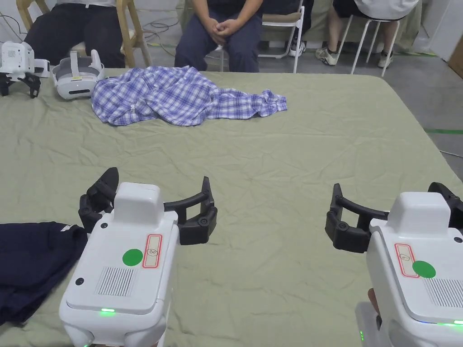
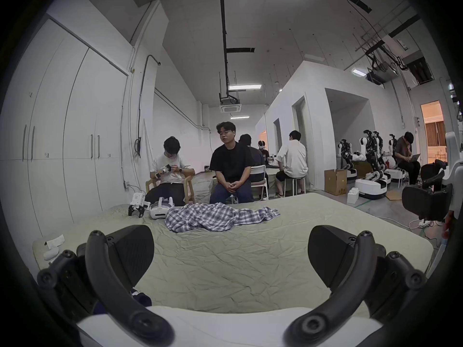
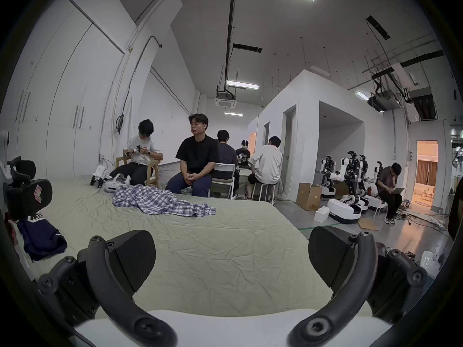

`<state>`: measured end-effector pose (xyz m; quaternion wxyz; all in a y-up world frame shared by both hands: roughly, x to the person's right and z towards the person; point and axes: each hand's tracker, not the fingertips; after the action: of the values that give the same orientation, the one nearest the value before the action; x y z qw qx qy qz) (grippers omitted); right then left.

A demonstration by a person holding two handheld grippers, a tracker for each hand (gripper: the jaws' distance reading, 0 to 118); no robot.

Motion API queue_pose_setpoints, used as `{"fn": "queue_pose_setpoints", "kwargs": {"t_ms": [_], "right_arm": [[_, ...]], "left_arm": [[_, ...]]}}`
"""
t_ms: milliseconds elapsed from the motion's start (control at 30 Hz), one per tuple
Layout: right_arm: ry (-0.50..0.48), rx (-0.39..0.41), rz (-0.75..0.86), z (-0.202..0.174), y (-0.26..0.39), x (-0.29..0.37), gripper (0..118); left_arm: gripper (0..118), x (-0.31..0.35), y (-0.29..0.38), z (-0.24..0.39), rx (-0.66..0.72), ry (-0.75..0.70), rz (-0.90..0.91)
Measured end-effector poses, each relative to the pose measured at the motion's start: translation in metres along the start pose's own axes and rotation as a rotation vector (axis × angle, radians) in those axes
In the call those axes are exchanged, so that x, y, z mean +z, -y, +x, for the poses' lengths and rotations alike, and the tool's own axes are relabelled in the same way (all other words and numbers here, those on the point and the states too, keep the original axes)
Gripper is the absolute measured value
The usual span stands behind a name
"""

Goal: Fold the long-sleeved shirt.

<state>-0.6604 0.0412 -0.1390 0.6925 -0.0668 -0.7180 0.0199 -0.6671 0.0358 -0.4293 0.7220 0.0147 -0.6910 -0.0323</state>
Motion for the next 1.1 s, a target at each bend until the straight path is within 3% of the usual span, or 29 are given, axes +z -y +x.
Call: {"fn": "queue_pose_setpoints", "kwargs": {"t_ms": [1100], "right_arm": [[0.015, 0.003, -0.024, -0.0013, 0.0019, -0.0021, 118]], "left_arm": [[111, 0.0008, 0.0002, -0.0009, 0.004, -0.012, 0.001]]}}
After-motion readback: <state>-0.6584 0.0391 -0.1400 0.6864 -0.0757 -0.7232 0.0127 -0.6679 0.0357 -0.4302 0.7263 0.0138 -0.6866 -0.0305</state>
